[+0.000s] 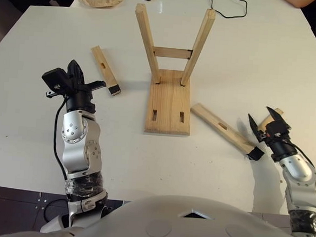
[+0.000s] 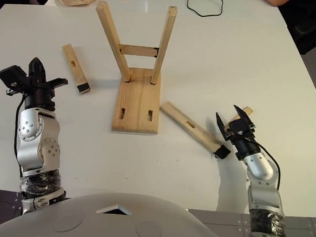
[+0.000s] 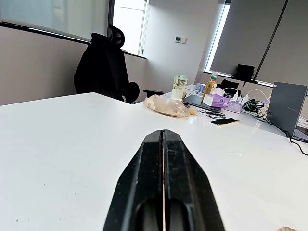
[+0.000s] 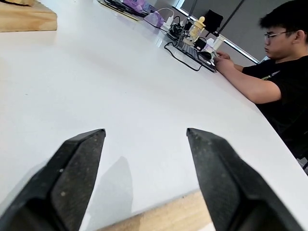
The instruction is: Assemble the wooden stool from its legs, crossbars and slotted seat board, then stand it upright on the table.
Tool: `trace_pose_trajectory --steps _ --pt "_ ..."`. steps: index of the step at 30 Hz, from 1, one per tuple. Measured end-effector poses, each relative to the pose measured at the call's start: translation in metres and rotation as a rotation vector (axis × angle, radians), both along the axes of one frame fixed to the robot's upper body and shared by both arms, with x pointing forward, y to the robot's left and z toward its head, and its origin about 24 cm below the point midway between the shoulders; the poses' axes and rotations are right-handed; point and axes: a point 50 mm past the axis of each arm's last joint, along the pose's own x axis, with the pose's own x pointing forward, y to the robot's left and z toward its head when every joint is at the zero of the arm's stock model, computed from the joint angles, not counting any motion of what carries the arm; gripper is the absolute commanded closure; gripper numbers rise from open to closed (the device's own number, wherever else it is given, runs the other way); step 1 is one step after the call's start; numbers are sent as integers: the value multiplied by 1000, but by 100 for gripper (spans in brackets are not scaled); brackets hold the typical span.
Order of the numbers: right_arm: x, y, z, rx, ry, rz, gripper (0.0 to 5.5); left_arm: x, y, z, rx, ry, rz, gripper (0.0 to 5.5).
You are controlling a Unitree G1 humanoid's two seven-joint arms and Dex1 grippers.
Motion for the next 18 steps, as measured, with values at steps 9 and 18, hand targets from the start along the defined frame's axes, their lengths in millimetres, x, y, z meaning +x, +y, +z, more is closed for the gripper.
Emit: trace_pose_trajectory --steps 9,18 --pt "-8 -15 -11 109 150 -126 176 1 -1 0 -7 -4 -2 550" --pt "-12 -13 -8 163 235 -132 176 -1 -1 -1 -11 -14 7 550"
